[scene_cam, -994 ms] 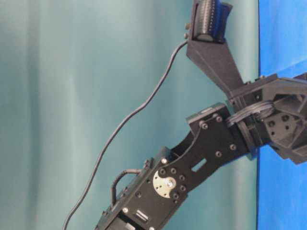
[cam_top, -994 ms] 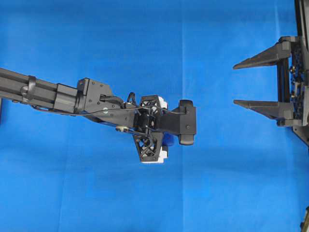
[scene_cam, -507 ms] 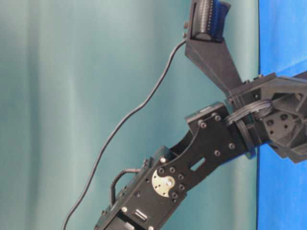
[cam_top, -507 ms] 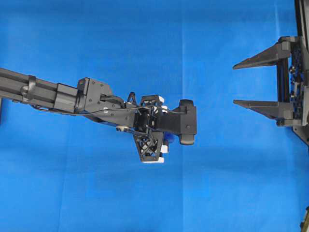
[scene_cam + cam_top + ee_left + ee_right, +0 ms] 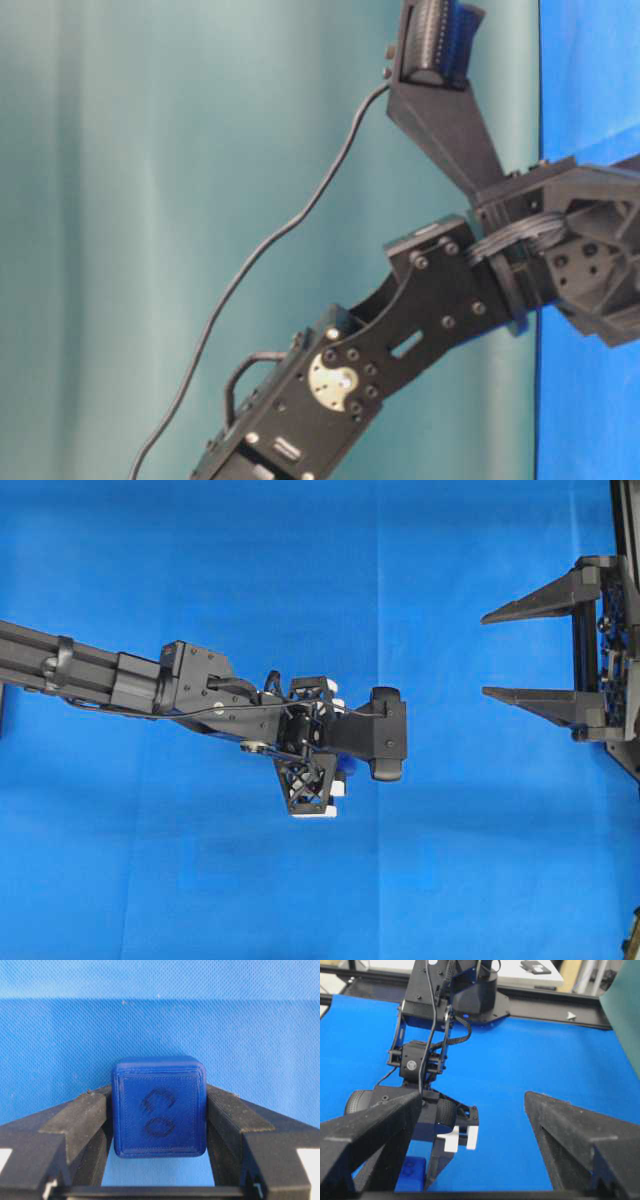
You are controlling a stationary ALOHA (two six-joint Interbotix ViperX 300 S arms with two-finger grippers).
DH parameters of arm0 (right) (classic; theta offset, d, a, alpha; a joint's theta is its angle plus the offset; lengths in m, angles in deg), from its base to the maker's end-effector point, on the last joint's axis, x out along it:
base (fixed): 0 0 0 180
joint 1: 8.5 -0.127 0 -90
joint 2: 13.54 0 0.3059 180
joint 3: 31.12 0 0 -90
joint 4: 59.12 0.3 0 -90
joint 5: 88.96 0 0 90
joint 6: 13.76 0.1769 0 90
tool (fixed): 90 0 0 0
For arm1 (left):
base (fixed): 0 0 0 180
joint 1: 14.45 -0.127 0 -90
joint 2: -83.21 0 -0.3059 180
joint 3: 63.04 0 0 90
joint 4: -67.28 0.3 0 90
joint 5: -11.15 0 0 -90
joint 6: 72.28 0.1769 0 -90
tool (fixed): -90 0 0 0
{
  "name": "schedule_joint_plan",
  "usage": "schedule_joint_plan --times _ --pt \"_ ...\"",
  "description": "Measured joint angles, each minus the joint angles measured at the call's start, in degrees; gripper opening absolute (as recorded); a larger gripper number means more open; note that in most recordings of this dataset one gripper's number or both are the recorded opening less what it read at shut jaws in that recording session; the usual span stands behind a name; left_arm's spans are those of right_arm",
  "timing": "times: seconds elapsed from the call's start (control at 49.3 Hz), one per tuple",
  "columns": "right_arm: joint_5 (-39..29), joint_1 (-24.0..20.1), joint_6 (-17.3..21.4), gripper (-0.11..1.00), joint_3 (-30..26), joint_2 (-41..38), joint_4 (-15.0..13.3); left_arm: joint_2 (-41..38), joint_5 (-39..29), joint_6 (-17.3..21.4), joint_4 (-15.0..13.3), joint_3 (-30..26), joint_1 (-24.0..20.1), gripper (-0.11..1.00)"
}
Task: Handover the blue block to the right arm after grasping it with the left arm, then place it in the designated position.
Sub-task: 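Close the left gripper fingers around the blue cube, then lift the blue cube with the left gripper and raise it upward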
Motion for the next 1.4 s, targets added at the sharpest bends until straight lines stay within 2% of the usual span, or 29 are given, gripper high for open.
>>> schedule_joint_plan --times 0.203,0.608,1.115,1.399 --pt "0.0 0.0 0.09 0.97 0.0 0.0 0.0 4.13 -1.76 0.18 0.0 -0.09 0.09 0.46" --pt "0.0 -0.09 0.09 0.97 -0.44 0.0 0.0 12.74 -9.58 0.44 0.0 -1.93 0.0 0.46" --pt "0.0 0.0 0.09 0.97 -0.62 0.0 0.0 16.17 -20.65 1.32 0.35 -9.14 -0.26 0.46" --pt "0.0 0.0 0.09 0.97 -0.62 0.0 0.0 19.69 -22.5 1.32 0.53 -10.2 -0.53 0.46"
